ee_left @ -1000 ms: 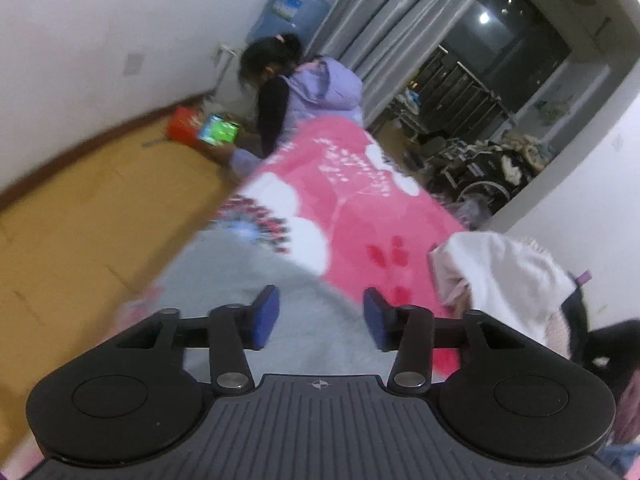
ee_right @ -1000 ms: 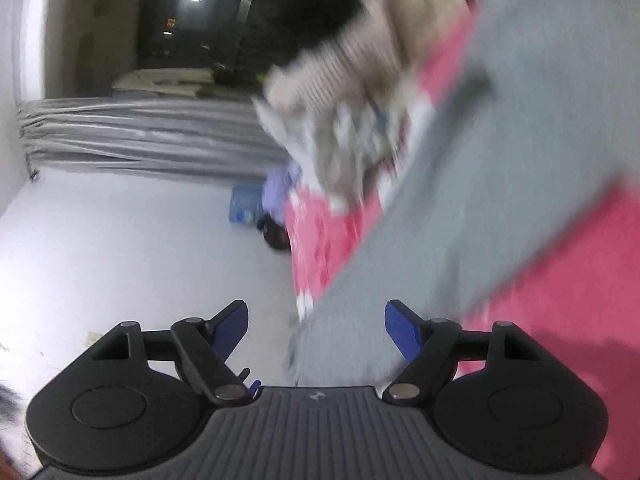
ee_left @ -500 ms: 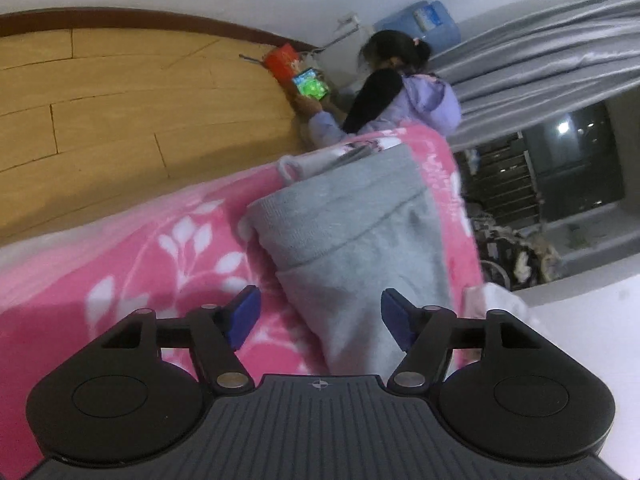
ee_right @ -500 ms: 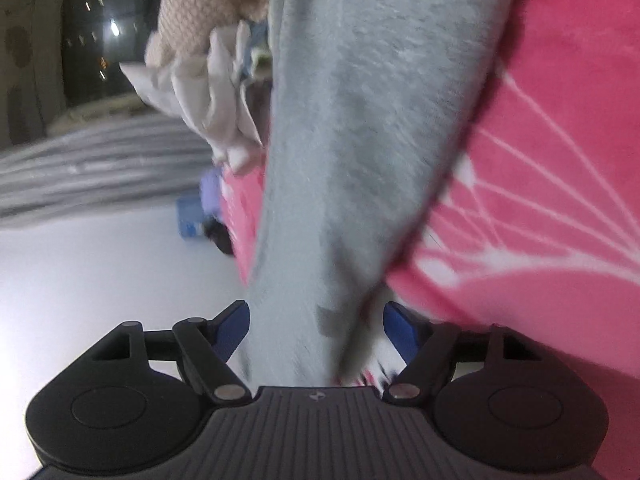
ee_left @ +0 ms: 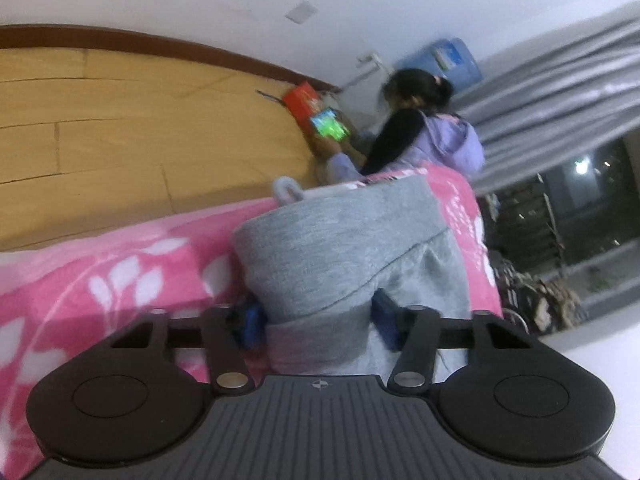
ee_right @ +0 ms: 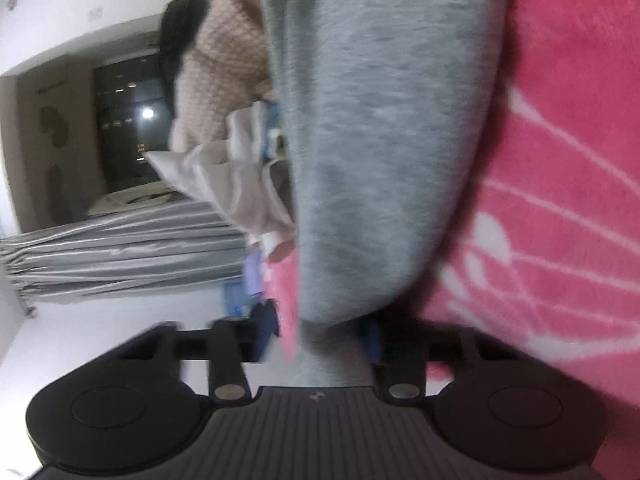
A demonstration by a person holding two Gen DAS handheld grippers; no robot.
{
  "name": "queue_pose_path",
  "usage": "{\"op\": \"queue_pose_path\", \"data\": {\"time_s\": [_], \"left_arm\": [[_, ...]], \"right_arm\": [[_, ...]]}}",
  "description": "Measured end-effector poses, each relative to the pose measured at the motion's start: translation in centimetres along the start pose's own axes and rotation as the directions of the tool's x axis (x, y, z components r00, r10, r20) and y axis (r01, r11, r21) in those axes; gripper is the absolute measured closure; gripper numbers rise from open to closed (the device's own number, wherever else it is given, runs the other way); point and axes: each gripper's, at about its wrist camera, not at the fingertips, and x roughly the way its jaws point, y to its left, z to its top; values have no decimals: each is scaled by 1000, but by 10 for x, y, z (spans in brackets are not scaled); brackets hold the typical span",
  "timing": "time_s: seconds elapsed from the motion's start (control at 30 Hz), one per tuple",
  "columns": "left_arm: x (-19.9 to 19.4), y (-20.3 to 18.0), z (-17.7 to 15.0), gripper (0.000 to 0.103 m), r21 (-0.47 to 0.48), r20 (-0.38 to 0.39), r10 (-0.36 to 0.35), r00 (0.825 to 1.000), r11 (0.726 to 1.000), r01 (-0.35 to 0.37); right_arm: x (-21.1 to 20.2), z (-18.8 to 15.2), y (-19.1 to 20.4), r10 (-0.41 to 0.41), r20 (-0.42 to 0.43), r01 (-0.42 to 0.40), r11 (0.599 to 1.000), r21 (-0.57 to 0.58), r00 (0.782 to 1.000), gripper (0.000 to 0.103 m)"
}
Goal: Fold clothes
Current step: 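Lift the legs and fold them toward the waistband with both grippers, then open both grippers and move them to the folded grey sweatpants edge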
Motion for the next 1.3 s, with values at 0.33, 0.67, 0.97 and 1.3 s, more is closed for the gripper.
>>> {"op": "queue_pose_path", "data": {"time_s": [0.33, 0.67, 0.97, 1.3], "left_arm": [[-46, -8, 23, 76, 11, -12, 9, 1000, 1000, -9], [-141, 60, 34, 76, 44, -64, 142, 988, 989, -139], [-154, 112, 31, 58, 154, -189, 135, 973, 982, -107], [-213, 45, 66, 45, 659, -33, 222, 975, 738, -146]], "right_arm": [[-22, -8, 32, -111, 6, 110, 980, -164, 994, 92], [-71, -46, 34, -196, -83, 171, 956, -237, 977, 92], [-77, -38, 12, -344, -230, 262, 909, -323, 910, 68], [-137, -63, 96, -526, -183, 222, 614, -757, 831, 40]]}}
